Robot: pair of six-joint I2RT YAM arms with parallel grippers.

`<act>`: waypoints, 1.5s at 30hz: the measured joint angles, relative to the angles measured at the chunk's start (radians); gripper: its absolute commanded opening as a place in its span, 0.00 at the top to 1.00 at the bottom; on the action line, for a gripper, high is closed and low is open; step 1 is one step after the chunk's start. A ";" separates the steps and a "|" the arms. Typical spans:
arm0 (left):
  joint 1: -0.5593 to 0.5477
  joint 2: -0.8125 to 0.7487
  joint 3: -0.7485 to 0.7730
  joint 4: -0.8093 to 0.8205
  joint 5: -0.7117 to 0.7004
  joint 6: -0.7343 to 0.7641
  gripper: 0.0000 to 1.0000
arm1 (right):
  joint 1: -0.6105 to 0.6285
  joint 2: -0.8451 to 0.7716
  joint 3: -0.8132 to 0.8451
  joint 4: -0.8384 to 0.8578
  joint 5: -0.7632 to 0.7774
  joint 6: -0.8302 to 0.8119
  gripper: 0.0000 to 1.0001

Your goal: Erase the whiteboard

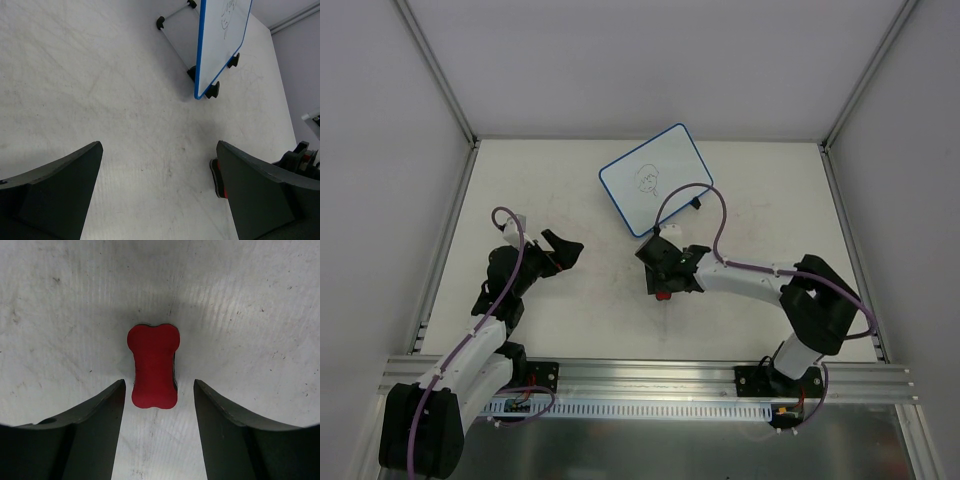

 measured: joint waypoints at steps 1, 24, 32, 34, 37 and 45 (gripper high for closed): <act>0.000 0.000 0.000 0.000 0.000 0.000 0.01 | 0.002 0.010 0.001 0.000 0.000 0.004 0.40; 0.000 -0.002 0.002 0.000 0.016 0.000 0.01 | 0.005 0.109 0.061 0.001 0.000 0.010 0.60; 0.000 -0.002 0.002 0.000 0.018 0.000 0.01 | 0.000 0.121 0.063 0.003 -0.001 0.008 0.70; 0.000 -0.002 0.003 0.000 0.019 0.000 0.01 | -0.001 0.121 0.063 0.003 -0.002 0.008 0.76; 0.000 -0.002 0.003 0.000 0.021 0.000 0.01 | -0.004 0.120 0.063 0.004 -0.002 0.006 0.82; 0.000 -0.024 0.001 0.080 0.076 -0.003 0.01 | -0.058 0.056 0.067 -0.002 -0.001 -0.078 1.00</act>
